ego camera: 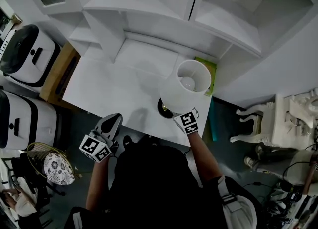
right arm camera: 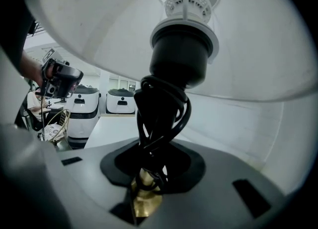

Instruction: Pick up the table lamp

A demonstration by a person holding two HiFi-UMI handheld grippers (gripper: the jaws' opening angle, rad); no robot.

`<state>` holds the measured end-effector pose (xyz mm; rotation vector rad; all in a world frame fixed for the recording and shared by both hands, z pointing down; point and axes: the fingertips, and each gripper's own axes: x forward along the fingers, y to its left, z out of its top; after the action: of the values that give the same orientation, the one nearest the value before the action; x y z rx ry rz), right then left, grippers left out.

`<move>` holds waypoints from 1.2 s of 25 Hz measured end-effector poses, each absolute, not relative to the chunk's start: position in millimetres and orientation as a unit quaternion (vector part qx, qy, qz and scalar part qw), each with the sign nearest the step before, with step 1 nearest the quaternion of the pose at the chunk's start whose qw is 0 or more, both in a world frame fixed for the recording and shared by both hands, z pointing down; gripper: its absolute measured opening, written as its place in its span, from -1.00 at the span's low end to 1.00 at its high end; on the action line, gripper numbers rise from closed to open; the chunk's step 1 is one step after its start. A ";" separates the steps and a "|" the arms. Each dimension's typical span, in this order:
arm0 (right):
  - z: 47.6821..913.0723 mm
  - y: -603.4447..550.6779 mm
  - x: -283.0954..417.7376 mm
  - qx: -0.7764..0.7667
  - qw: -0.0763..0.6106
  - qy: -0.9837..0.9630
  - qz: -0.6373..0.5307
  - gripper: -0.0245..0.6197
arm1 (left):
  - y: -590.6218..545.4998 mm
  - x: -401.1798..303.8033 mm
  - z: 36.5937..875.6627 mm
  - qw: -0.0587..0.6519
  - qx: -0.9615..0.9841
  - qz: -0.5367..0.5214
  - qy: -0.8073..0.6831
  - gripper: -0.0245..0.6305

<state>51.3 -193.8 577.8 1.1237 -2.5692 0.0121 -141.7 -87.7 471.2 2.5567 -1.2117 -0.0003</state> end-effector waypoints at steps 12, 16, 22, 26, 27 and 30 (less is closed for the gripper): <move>533.2 -197.6 57.4 0.388 0.174 -0.905 -0.010 -0.60 | -92.9 -153.4 484.4 0.161 0.883 -0.023 -0.440 -0.90; 520.1 -201.8 59.6 0.388 0.175 -0.905 -0.014 -0.60 | -95.8 -151.8 486.2 0.163 0.883 -0.033 -0.440 -0.90; 506.4 -208.2 62.3 0.387 0.178 -0.904 -0.020 -0.61 | -97.1 -149.4 488.2 0.167 0.882 -0.047 -0.438 -0.90; 504.7 -210.1 65.4 0.388 0.182 -0.903 -0.021 -0.61 | -99.3 -146.8 489.1 0.167 0.883 -0.046 -0.436 -0.90; 504.2 -210.4 66.2 0.389 0.182 -0.903 -0.020 -0.61 | -99.6 -146.4 488.9 0.167 0.883 -0.046 -0.436 -0.90; 503.2 -212.0 68.9 0.392 0.183 -0.902 -0.020 -0.61 | -101.2 -145.2 488.5 0.168 0.884 -0.044 -0.435 -0.90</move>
<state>68.9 -212.0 503.2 1.1047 -2.5434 -0.0557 -145.2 -101.2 488.5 2.5139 -1.2380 -0.1242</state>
